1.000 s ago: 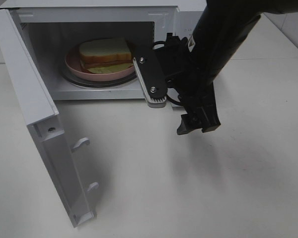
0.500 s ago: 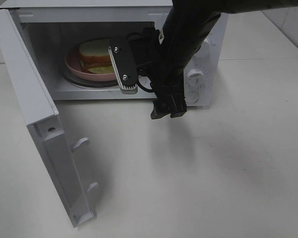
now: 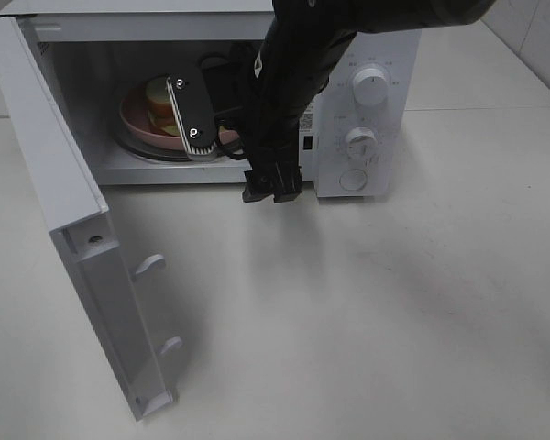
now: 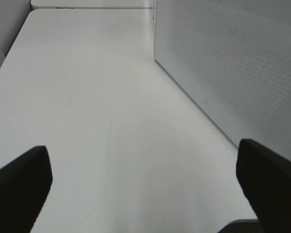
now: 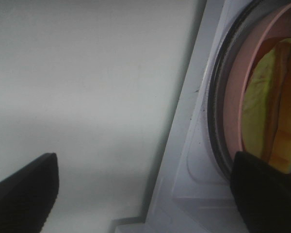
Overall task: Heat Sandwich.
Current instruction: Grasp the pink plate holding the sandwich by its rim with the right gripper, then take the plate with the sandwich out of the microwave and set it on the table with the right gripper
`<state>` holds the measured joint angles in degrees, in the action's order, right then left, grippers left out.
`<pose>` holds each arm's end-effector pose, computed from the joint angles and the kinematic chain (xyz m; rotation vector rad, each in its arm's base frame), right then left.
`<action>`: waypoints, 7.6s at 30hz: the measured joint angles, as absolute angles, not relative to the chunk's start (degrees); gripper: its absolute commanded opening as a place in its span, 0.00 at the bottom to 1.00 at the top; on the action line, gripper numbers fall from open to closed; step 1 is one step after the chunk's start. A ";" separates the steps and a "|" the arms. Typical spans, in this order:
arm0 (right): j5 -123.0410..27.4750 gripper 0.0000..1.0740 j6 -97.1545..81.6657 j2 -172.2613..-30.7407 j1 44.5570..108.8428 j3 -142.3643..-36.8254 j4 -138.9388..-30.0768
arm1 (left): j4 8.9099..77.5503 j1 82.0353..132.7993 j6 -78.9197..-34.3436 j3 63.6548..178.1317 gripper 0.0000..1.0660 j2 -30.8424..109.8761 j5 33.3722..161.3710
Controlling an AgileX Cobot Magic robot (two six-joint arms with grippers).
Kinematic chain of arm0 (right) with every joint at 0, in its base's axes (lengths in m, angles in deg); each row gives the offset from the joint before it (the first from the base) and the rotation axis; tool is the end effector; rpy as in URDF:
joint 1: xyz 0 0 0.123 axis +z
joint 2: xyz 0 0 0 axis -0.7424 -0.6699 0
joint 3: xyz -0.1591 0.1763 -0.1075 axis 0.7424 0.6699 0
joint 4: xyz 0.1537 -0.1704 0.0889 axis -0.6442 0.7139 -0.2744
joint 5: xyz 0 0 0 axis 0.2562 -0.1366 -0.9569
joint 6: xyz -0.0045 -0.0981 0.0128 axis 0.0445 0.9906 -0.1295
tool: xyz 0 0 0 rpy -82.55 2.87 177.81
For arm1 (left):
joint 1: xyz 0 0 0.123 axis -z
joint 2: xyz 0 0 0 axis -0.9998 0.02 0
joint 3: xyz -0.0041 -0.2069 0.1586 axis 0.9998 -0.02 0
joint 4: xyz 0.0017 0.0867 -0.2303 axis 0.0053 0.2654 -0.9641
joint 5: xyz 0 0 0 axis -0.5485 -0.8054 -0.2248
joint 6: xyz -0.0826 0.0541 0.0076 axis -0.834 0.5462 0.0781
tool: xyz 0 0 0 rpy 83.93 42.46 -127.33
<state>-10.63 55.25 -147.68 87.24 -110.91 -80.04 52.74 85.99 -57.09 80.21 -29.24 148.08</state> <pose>0.3412 0.2739 0.1940 -2.0800 1.4656 -0.2736 0.0186 -0.0068 0.2740 0.0145 2.0386 -0.0389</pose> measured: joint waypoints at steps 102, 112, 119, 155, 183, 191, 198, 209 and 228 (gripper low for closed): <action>-6.96 0.00 53.42 -168.65 85.87 -133.94 -82.56 | 52.74 85.99 -57.09 80.21 0.92 -29.24 148.08; -11.94 0.00 57.37 -162.81 85.92 -123.46 -82.56 | 52.74 85.99 -57.09 80.21 0.92 -29.24 148.08; -16.53 0.00 59.84 -157.71 86.44 -115.26 -82.56 | 52.74 85.99 -57.09 80.21 0.92 -29.24 148.08; -26.55 0.00 62.87 -135.08 88.10 -85.07 -82.45 | 52.74 85.99 -57.09 80.21 0.92 -29.24 148.08; -24.49 0.00 62.41 -113.19 87.76 -65.13 -82.04 | 52.74 85.99 -57.09 80.21 0.92 -29.24 148.08; -23.00 0.00 62.41 -106.20 87.76 -61.18 -81.99 | 52.74 85.99 -57.09 80.21 0.92 -29.24 148.08; -20.37 0.00 62.41 -101.21 87.76 -58.60 -80.84 | 52.74 85.99 -57.09 80.21 0.92 -29.24 148.08; -17.04 0.00 59.38 -92.91 87.76 -53.67 -77.98 | 52.74 85.99 -57.09 80.21 0.92 -29.24 148.08; -10.34 0.00 18.12 -91.30 87.76 -53.44 -59.64 | 52.74 85.99 -57.09 80.21 0.92 -29.24 148.08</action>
